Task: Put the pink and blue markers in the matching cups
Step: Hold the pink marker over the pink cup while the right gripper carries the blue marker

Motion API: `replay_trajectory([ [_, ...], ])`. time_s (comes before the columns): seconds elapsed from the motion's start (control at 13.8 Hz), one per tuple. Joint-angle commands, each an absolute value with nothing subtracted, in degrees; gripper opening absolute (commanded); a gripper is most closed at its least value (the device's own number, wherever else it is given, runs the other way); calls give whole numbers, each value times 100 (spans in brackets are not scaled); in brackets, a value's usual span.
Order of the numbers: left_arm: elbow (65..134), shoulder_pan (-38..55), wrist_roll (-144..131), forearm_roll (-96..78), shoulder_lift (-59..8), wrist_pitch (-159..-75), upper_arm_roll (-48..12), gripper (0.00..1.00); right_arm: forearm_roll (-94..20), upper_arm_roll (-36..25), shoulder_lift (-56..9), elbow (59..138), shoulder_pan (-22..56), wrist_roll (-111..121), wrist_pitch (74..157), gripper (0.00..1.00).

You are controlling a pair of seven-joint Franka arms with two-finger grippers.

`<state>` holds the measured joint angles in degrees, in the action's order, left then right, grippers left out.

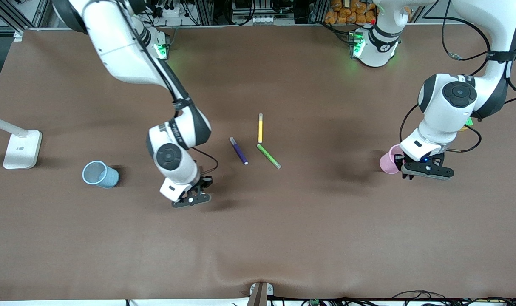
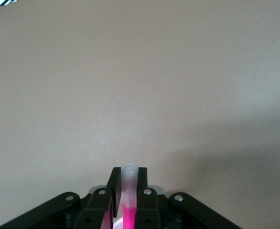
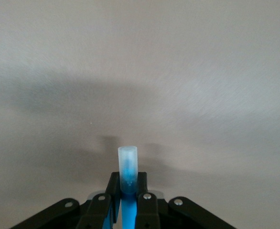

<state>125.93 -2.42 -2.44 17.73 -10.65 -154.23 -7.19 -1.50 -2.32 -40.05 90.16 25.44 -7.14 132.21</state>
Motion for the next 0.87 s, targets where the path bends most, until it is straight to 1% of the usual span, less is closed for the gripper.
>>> replay_trajectory([
  [0.0,12823,-395,-264,1978,-1116,-15898,-773,0,-123,44,-3324,9149,2049,278,12755,0],
  [0.14,12928,-422,-299,1978,-1134,-16013,-773,0,-262,53,-3007,9167,1943,789,12482,0],
  [0.22,12964,-413,-334,1978,-1151,-16109,-773,0,-559,122,-2875,9167,1838,1052,12289,0],
  [0.43,13069,-413,-378,1978,-1187,-16259,-773,0,-1282,404,-2594,9158,1171,2036,11814,0],
  [0.51,13069,-413,-378,1978,-1187,-16251,-773,4,-1509,448,-2532,9158,934,2431,11638,0],
  [0.58,13069,-422,-378,1978,-1195,-16251,-765,41,-1825,448,-2488,9167,723,2878,11454,0],
  [0.65,13069,-422,-361,1978,-1195,-16242,-765,99,-2167,448,-2470,9167,512,3379,11235,0],
  [0.8,13034,-422,-352,1978,-1169,-16216,-773,100,-2739,448,-2487,9167,-15,4276,10769,0],
])
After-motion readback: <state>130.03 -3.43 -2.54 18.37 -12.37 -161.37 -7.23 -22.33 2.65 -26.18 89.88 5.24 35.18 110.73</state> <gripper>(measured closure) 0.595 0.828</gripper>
